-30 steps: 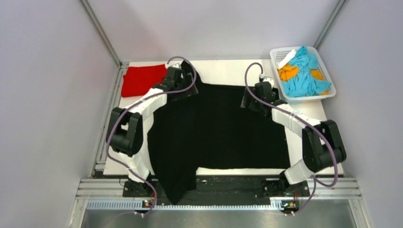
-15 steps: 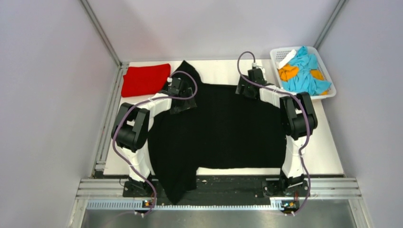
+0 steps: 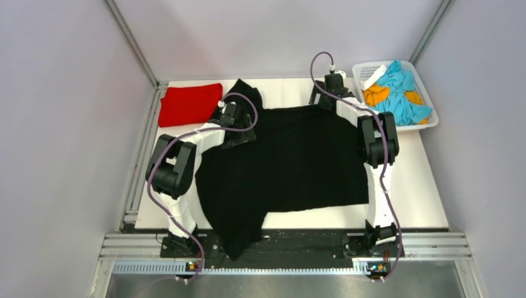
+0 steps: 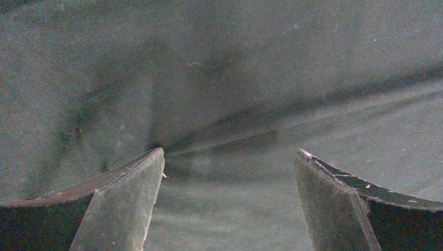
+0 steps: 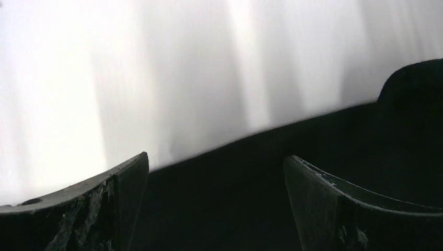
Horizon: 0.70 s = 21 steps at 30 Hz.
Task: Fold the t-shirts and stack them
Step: Flatten out the tshirt
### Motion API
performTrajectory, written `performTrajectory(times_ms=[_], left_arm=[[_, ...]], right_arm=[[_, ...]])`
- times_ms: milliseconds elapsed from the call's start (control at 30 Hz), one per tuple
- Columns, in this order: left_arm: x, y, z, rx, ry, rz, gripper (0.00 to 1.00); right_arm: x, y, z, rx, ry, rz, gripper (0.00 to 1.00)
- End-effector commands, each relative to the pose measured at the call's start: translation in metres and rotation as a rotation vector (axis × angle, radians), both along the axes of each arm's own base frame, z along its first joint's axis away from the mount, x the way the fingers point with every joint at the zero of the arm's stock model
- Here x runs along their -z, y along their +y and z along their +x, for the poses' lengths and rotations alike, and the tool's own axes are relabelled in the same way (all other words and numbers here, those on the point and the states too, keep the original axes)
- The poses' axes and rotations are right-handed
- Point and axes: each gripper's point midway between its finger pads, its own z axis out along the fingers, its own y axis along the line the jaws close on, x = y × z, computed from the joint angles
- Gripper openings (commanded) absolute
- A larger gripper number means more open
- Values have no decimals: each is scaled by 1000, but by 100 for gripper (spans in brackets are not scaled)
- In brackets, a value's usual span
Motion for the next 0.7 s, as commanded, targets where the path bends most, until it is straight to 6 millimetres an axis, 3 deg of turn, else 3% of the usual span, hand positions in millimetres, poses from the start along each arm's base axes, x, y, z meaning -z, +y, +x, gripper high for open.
performTrajectory(times_ms=[0, 167, 300, 467, 600, 667], left_arm=[[49, 31, -29, -37, 152, 133, 99], [45, 31, -23, -44, 139, 138, 99], [34, 26, -15, -46, 117, 120, 99], [20, 17, -1, -50, 88, 86, 99], [9, 16, 12, -71, 62, 84, 99], [9, 15, 18, -73, 53, 91, 99]], right_arm=[[-19, -27, 49, 24, -98, -47, 97], [-52, -26, 88, 17, -199, -23, 97], [-71, -12, 87, -48, -180, 17, 97], [-99, -2, 43, -106, -147, 11, 97], [-111, -3, -20, -88, -91, -20, 97], [-100, -6, -57, -58, -42, -4, 97]])
